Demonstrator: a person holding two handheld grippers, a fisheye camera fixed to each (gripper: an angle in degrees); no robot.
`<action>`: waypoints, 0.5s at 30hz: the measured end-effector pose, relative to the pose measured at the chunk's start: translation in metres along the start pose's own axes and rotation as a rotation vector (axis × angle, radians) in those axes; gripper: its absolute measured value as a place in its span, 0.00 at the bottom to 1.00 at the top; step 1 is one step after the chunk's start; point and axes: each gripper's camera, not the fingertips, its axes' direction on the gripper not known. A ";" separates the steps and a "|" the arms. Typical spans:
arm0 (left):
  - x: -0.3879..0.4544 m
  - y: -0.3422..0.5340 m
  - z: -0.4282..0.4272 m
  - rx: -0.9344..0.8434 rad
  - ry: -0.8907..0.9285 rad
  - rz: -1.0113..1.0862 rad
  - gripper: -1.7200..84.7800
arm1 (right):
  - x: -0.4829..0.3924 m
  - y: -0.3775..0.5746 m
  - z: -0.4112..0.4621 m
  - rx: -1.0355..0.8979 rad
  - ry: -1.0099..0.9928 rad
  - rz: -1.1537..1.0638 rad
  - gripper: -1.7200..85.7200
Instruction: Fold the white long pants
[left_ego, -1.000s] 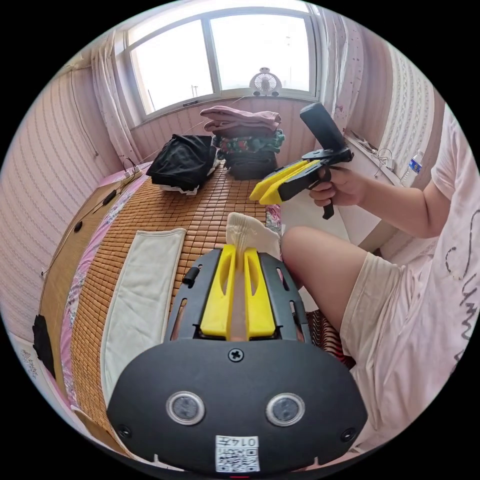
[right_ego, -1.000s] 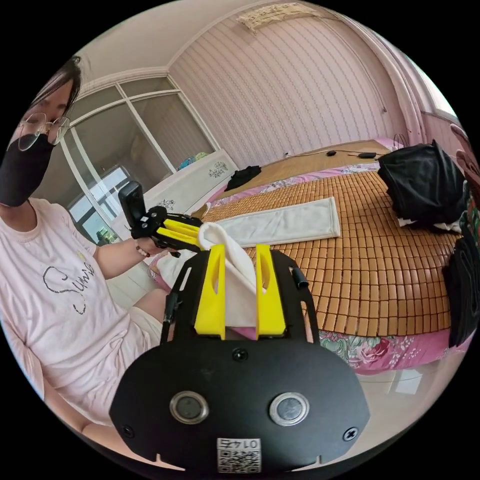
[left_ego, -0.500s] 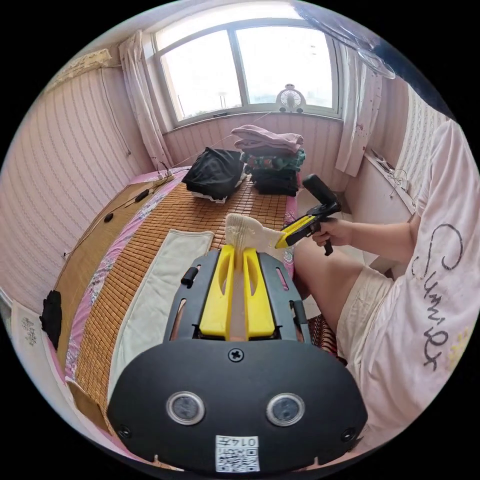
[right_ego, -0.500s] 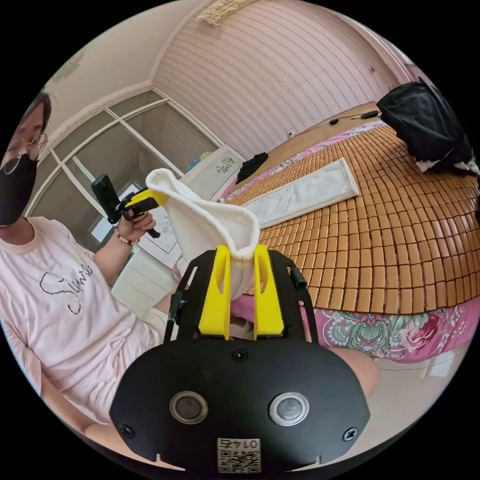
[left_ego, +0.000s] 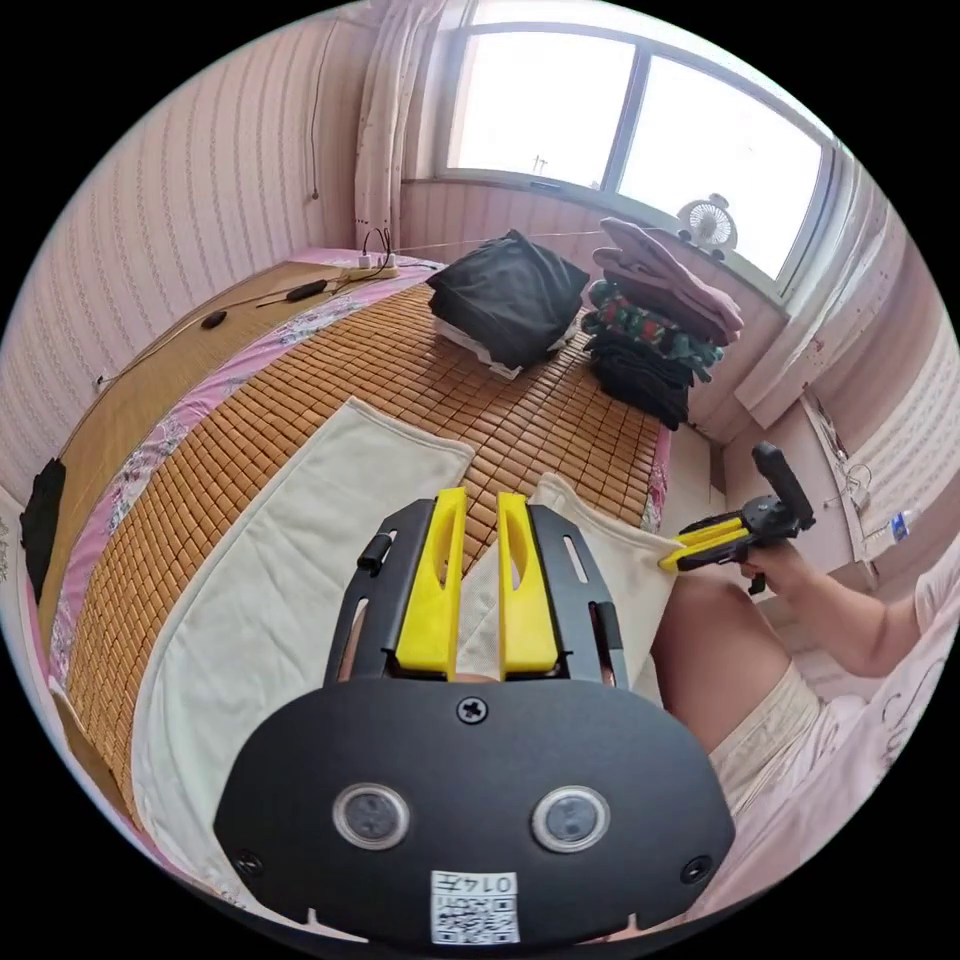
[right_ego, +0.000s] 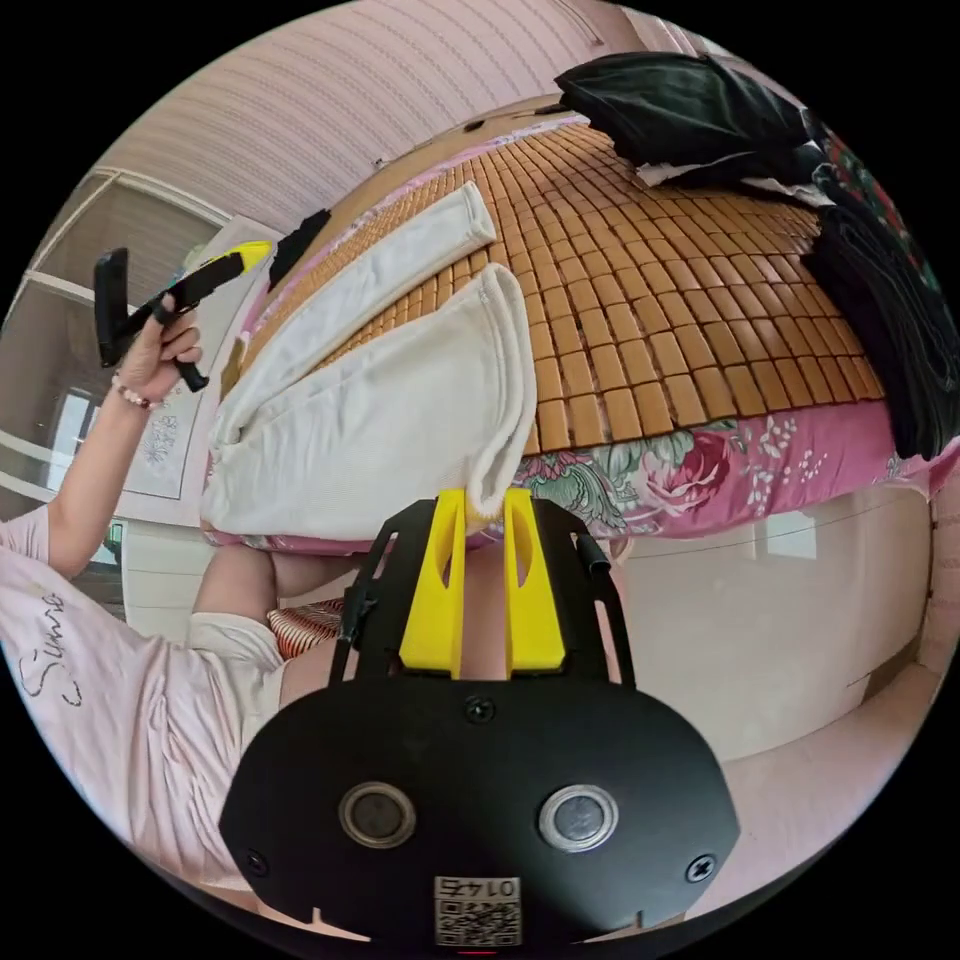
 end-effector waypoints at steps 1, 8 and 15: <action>-0.006 0.014 -0.002 -0.047 -0.025 0.021 0.09 | -0.001 -0.002 0.000 -0.001 0.019 0.002 0.10; -0.029 0.105 0.023 -0.364 -0.150 0.095 0.11 | -0.047 -0.044 -0.019 0.240 0.282 -0.151 0.11; -0.045 0.108 0.058 -0.436 -0.186 0.111 0.14 | -0.039 -0.125 0.036 0.121 0.102 -0.145 0.15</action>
